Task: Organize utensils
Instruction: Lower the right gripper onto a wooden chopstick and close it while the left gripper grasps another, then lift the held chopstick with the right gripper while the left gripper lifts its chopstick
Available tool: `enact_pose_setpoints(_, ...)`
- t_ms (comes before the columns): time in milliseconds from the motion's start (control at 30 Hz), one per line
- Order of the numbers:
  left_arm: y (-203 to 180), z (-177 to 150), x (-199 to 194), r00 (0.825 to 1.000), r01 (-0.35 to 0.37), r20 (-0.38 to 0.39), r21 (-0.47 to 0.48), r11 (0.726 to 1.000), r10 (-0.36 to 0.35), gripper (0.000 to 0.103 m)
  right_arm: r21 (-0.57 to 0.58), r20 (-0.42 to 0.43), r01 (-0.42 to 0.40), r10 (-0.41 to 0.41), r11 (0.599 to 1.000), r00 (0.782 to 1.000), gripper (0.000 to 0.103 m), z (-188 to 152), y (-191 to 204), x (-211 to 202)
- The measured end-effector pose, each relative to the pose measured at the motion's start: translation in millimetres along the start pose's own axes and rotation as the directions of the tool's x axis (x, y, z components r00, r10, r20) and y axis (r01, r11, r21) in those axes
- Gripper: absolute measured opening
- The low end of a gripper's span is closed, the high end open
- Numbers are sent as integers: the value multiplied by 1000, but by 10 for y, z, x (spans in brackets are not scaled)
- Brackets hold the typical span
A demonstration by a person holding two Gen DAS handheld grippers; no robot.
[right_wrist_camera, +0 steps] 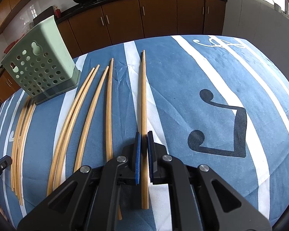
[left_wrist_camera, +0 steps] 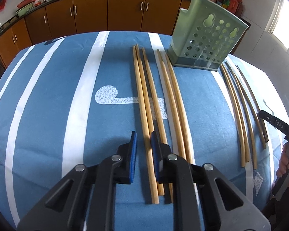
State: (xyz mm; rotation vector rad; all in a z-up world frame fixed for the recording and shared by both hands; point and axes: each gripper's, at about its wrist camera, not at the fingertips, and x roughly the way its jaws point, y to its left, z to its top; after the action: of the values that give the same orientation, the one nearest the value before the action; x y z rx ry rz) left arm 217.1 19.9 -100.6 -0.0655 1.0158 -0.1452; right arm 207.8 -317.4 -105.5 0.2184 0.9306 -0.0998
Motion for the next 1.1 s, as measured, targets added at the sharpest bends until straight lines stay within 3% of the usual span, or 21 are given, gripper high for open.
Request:
enact_pose_setpoints(400,96,115,103,997,-76,8,-1,997,76,9,-27,8,21,-21,999,1000,8,25,45,23)
enact_pose_setpoints(600,482,396,196,991,-128,28,-87,988,131,9,5,22,33,-33,999,999,7,147,-91,88)
enact_pose_setpoints(733,680,470,202,996,-68,45,-97,993,73,9,39,25,47,-48,998,999,7,210,-226,114)
enact_pose_setpoints(867,711,347,116,997,-37,65,-84,996,43,12,35,31,45,-46,998,998,8,134,-226,72)
enact_pose_setpoints(1100,633,143,11,995,-48,84,-62,997,53,14,19,38,47,-48,999,998,8,14,-186,-7)
